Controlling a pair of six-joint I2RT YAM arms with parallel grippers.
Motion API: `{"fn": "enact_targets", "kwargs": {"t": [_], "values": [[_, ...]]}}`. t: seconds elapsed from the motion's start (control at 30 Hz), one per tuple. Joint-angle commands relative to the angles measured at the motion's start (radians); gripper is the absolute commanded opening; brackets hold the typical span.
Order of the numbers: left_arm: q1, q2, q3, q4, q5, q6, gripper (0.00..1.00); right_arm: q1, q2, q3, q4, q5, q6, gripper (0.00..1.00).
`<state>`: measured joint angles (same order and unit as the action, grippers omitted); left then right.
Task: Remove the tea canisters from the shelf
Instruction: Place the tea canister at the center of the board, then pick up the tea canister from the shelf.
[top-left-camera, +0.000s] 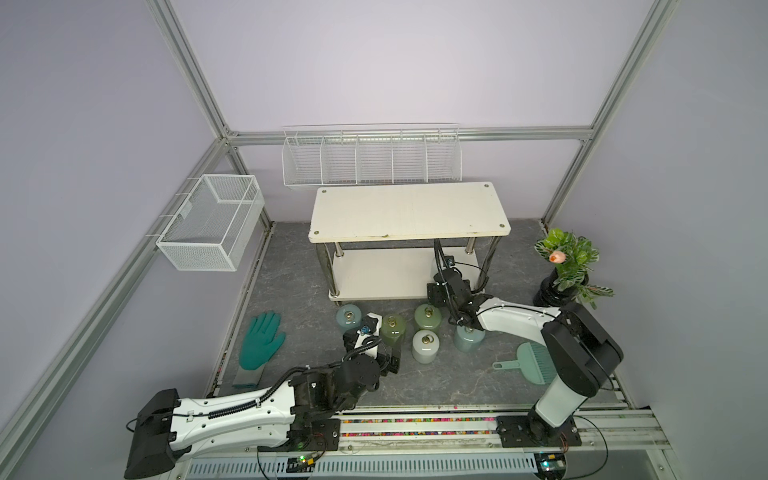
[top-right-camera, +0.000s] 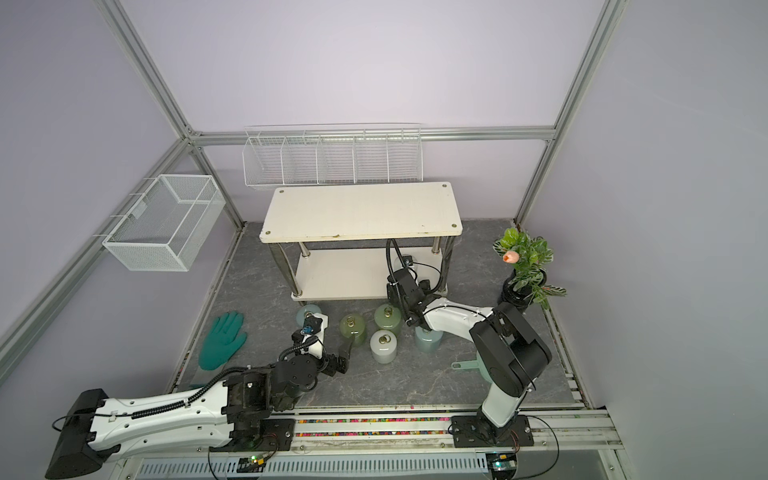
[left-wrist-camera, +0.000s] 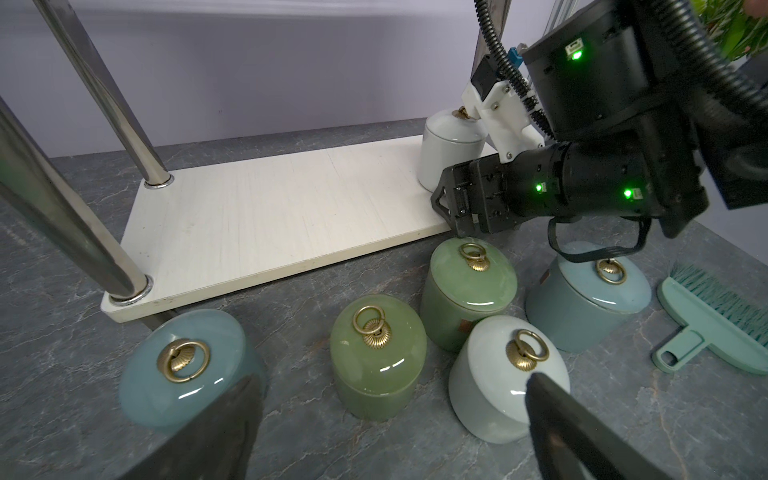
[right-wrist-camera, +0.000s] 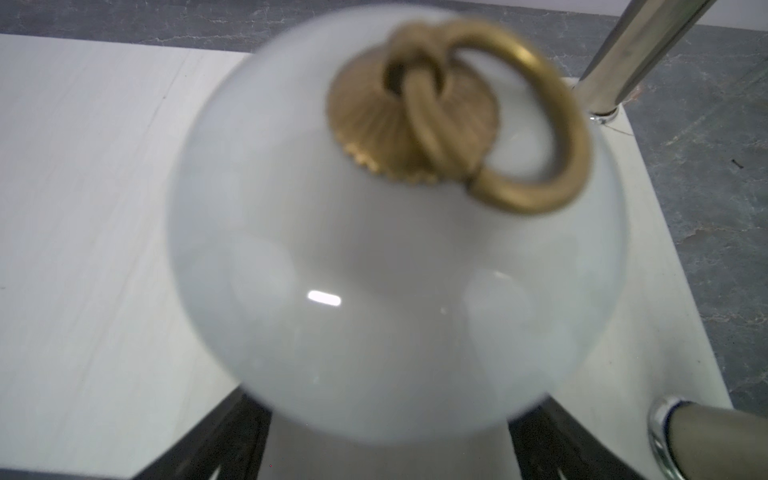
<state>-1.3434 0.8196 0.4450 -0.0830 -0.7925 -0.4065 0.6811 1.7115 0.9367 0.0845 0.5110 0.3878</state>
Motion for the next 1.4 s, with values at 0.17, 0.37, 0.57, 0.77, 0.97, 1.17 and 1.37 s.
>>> {"fn": "enact_targets", "kwargs": {"t": [0.17,0.37,0.57,0.77,0.97,1.17,1.37], "values": [[-0.005,0.025,0.014,0.006,-0.014,0.002,1.0,-0.002,0.061,0.013,-0.126,-0.012,0.038,0.89],[-0.005,0.042,0.02,0.005,-0.007,0.002,1.0,-0.004,0.096,0.019,-0.129,-0.014,0.051,0.89],[-0.005,0.028,0.021,-0.01,-0.014,0.003,1.0,-0.003,0.132,0.037,-0.138,0.018,0.086,0.89],[-0.005,0.003,0.02,-0.036,-0.021,0.005,1.0,-0.006,0.172,0.044,-0.127,0.041,0.109,0.89],[-0.006,0.002,0.02,-0.037,-0.025,0.005,1.0,-0.007,0.211,0.076,-0.142,0.042,0.106,0.89],[-0.005,0.009,0.021,-0.034,-0.025,0.008,1.0,-0.01,0.233,0.091,-0.163,0.05,0.117,0.89],[-0.005,0.008,0.016,-0.03,-0.03,0.006,1.0,-0.011,0.255,0.102,-0.172,0.055,0.124,0.89]]}}
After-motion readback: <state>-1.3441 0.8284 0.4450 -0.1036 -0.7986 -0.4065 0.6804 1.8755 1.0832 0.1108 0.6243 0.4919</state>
